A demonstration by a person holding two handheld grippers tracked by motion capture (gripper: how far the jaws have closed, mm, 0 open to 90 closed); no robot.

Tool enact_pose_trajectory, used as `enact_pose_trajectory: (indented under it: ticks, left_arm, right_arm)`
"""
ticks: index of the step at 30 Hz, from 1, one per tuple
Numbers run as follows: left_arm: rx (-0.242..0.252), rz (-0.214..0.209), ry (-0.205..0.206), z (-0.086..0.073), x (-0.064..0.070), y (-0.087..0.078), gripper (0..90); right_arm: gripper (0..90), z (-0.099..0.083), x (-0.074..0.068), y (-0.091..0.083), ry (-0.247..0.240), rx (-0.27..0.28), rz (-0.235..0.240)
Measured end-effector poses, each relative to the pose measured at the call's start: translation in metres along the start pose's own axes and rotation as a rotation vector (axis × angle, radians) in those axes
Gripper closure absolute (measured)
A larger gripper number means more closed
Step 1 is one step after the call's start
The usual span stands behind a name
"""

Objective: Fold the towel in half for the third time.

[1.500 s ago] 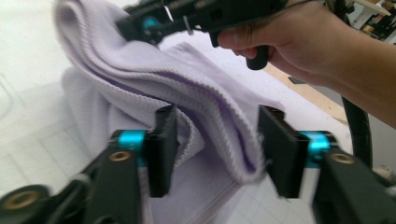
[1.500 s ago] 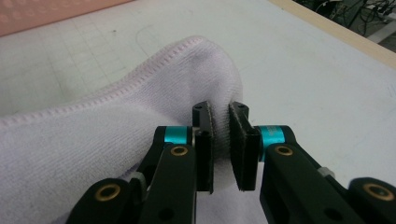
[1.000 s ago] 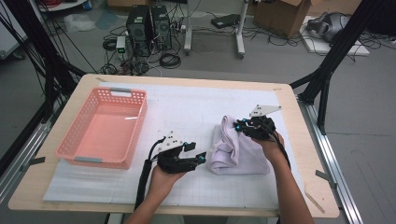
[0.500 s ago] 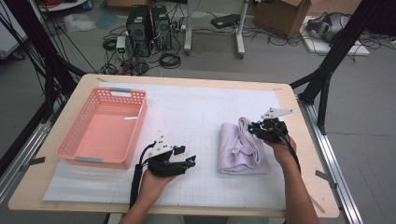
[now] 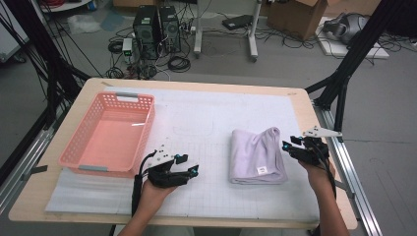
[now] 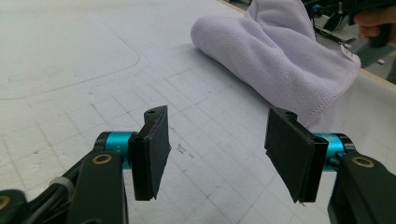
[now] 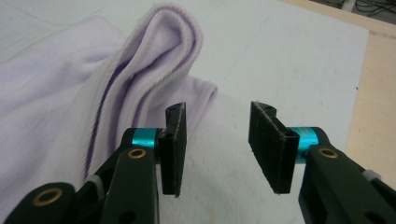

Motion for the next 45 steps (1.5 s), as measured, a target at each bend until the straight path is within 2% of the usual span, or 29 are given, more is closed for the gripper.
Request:
enact_pose_trajectory:
  ticks: [4, 9, 13, 15, 18, 20, 23, 25, 26, 27, 28, 29, 31, 32, 34, 36, 38, 40, 42, 45]
  left_arm:
    - [0.005, 0.000, 0.005, -0.001, -0.002, -0.002, 40.3]
    - [0.014, 0.001, 0.005, -0.001, -0.003, -0.004, 40.0]
    - [0.012, -0.001, 0.006, -0.003, -0.002, -0.006, 39.9]
    - [0.011, -0.004, 0.005, -0.003, -0.001, -0.006, 39.9]
    - [0.011, -0.005, 0.005, -0.004, 0.000, -0.006, 39.9]
    - [0.008, -0.003, 0.005, -0.004, 0.000, -0.006, 39.9]
    - [0.005, -0.001, 0.002, -0.005, 0.000, -0.006, 39.9]
    - [0.004, 0.000, 0.001, -0.006, 0.000, -0.005, 39.9]
    - [0.001, -0.001, 0.002, -0.006, 0.000, -0.005, 39.9]
    - [0.001, 0.000, 0.003, -0.007, 0.000, -0.005, 39.9]
    - [0.000, -0.001, 0.002, -0.007, 0.000, -0.004, 39.9]
    - [0.000, -0.001, 0.002, -0.007, 0.001, -0.004, 40.0]
    - [0.001, -0.001, 0.001, -0.007, 0.001, -0.005, 39.9]
    - [0.001, -0.001, 0.003, -0.007, 0.001, -0.005, 40.0]
    - [0.005, 0.000, 0.002, -0.007, 0.000, -0.005, 39.9]
    - [0.004, 0.001, -0.002, -0.006, 0.000, -0.006, 39.9]
    - [0.009, 0.001, -0.004, -0.006, 0.000, -0.006, 39.9]
    - [0.010, 0.000, -0.004, -0.006, 0.000, -0.006, 39.9]
    - [0.011, 0.002, -0.004, -0.006, 0.000, -0.007, 39.9]
    - [0.012, 0.000, -0.005, -0.006, 0.000, -0.007, 39.9]
  right_arm:
    - [50.9, -0.011, -0.010, -0.011, 0.012, 0.012, 0.011]
    - [49.3, -0.023, -0.032, -0.021, 0.029, 0.030, 0.043]
    - [59.3, -0.029, -0.046, -0.029, 0.011, 0.029, 0.058]
    - [66.4, -0.032, -0.053, -0.031, 0.011, 0.026, 0.089]
    - [67.6, -0.035, -0.061, -0.031, 0.011, 0.042, 0.113]
    - [67.5, -0.039, -0.065, -0.023, 0.005, 0.015, 0.120]
    - [67.0, -0.046, -0.065, -0.009, -0.007, -0.055, 0.087]
    - [70.3, -0.047, -0.064, -0.005, 0.019, -0.054, 0.096]
    - [75.7, -0.047, -0.064, -0.005, 0.030, -0.055, 0.109]
    - [82.1, -0.047, -0.064, -0.005, 0.026, -0.060, 0.112]
    - [84.4, -0.047, -0.065, -0.006, 0.008, -0.067, 0.109]
    - [85.1, -0.046, -0.065, -0.008, -0.005, -0.069, 0.101]
    - [85.1, -0.045, -0.062, -0.013, 0.006, -0.062, 0.074]
    - [85.1, -0.046, -0.059, -0.018, 0.026, -0.058, 0.061]
    - [83.0, -0.049, -0.052, -0.025, 0.059, -0.062, 0.043]
    - [72.2, -0.055, -0.047, -0.029, 0.111, -0.102, 0.014]
    - [72.0, -0.058, -0.045, -0.032, 0.105, -0.115, -0.004]
    - [70.4, -0.051, -0.046, -0.038, 0.094, -0.076, -0.023]
    - [67.2, -0.041, -0.047, -0.041, 0.086, -0.040, -0.017]
    - [65.5, -0.025, -0.049, -0.036, 0.061, -0.025, -0.022]
Point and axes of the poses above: each handheld gripper's, and its own axes: y roughly forward along the jaws, z roughly out of its top, x roughly to its right, the point moved 5 cm from there along y, roughly forward along the jaws, and after that the axes turned 3 degrees about -x, right-handed, at the moved point
